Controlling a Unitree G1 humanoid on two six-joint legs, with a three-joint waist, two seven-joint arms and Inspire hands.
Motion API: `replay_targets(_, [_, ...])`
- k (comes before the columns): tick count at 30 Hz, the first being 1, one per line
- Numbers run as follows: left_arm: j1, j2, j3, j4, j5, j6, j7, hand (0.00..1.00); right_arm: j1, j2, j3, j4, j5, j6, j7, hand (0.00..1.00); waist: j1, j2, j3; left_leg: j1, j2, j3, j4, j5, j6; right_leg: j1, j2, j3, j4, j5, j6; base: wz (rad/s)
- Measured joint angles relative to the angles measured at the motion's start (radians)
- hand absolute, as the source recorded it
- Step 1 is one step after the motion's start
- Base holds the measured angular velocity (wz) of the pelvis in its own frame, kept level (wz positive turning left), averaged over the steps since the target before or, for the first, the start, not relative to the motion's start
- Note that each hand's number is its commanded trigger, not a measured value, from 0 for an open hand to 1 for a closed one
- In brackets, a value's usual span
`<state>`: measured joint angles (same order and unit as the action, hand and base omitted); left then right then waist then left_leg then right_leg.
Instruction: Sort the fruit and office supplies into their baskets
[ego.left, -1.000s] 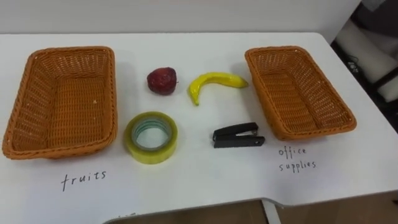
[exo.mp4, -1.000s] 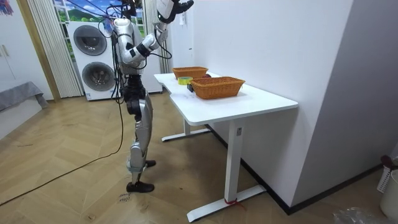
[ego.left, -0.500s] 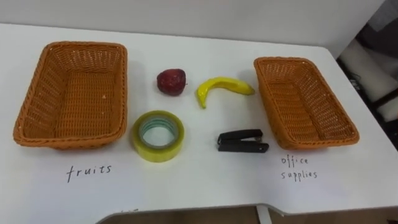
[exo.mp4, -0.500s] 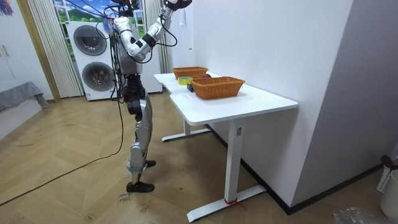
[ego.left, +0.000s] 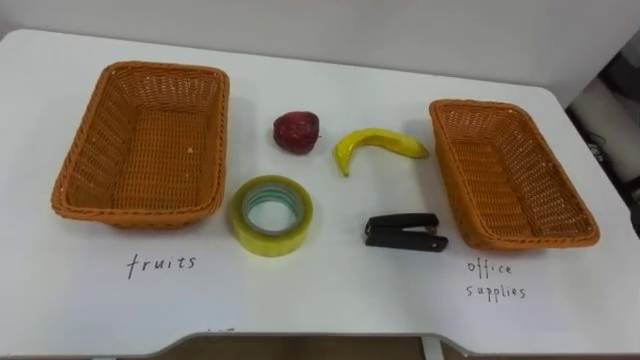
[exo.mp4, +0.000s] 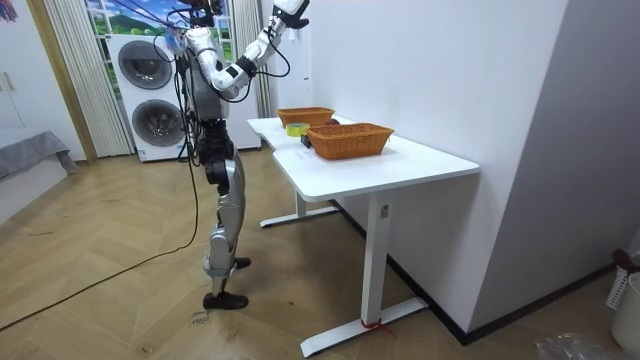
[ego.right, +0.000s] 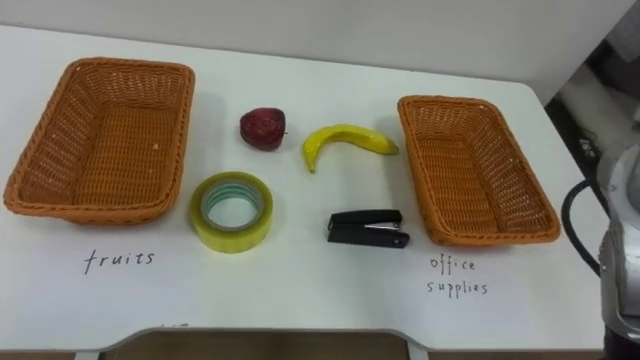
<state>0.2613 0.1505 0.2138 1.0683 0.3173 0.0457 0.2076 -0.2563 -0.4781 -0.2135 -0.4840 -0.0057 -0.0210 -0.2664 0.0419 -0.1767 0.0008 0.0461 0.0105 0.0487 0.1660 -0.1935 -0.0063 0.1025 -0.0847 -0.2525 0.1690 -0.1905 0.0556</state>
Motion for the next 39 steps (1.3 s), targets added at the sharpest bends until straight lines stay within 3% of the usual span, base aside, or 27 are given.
replay_targets(6, [-0.008, 0.003, -0.002, -0.001, 0.0, 0.0, -0.023, 0.0, -0.025, -0.027, 0.048, 0.038, 0.0, 0.005, 0.074, 0.0, 0.017, -0.005, 0.0055, -0.001, 0.0, 0.003, -0.003, 0.0, 0.0, 0.0, 0.0, 0.002, 0.0, 0.0, 0.0, 0.0])
replay_targets(10, [-0.013, 0.006, -0.002, -0.006, 0.0, 0.001, -0.023, 0.0, -0.065, -0.049, 0.092, 0.073, 0.0, 0.037, 0.137, 0.0, 0.024, -0.005, 0.0056, -0.001, 0.001, 0.002, -0.004, 0.0, 0.0, 0.0, 0.0, 0.001, 0.0, 0.0, 0.0, 0.0])
replay_targets(19, [-0.014, 0.007, -0.013, -0.018, 0.0, 0.021, -0.023, 0.0, -0.068, -0.05, 0.159, 0.081, -0.005, 0.087, 0.303, 0.0, 0.025, -0.012, 0.0007, -0.005, 0.0, -0.002, -0.002, 0.0, 0.0, 0.0, 0.0, 0.005, 0.0, 0.0, 0.0, 0.0])
replay_targets(32, [-0.017, 0.024, -0.012, -0.008, 0.001, 0.021, -0.03, 0.0, -0.066, -0.05, 0.163, 0.078, -0.078, 0.089, 0.481, 0.0, 0.042, -0.013, 0.0003, -0.011, -0.002, -0.02, 0.003, 0.0, 0.0, 0.003, 0.001, 0.007, -0.001, 0.0, 0.0, 0.02])
replay_targets(39, [-0.031, 0.039, -0.012, -0.006, 0.001, 0.036, -0.055, 0.0, -0.037, -0.05, 0.195, 0.077, -0.05, 0.126, 0.644, 0.0, 0.05, -0.024, -0.0035, -0.019, -0.003, -0.03, 0.005, 0.0, 0.0, -0.001, 0.001, 0.0, -0.001, 0.0, 0.0, 0.04])
